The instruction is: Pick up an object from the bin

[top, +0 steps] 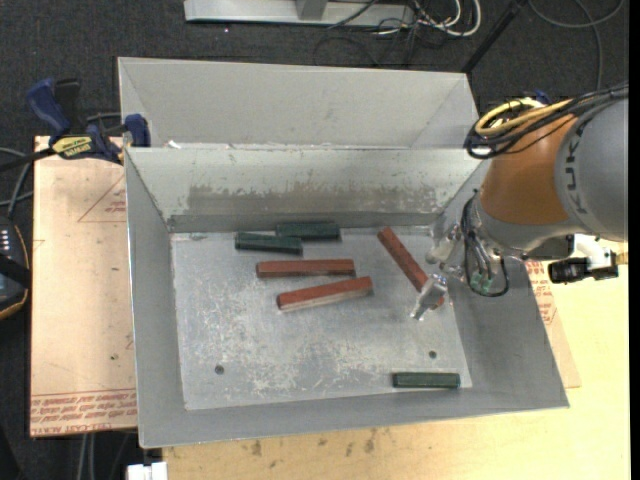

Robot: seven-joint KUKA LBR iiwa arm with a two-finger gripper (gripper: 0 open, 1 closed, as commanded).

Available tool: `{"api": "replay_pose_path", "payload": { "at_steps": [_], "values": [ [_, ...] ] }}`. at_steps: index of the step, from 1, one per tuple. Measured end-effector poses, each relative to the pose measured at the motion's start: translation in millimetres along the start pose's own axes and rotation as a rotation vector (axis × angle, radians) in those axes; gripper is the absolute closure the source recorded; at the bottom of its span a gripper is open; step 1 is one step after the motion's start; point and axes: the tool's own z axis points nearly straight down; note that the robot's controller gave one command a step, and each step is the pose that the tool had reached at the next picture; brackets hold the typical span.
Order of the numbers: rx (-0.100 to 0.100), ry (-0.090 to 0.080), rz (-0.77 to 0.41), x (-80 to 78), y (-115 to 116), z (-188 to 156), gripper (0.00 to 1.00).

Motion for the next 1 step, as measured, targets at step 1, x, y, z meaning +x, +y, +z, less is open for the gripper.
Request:
{"api": "replay_pose_path", "payload": {
  "at_steps": [1],
  "values": [
    [-0.001, -0.006, 0.001, -20.4, -6.2, 26.8, 0.00]
  ]
}}
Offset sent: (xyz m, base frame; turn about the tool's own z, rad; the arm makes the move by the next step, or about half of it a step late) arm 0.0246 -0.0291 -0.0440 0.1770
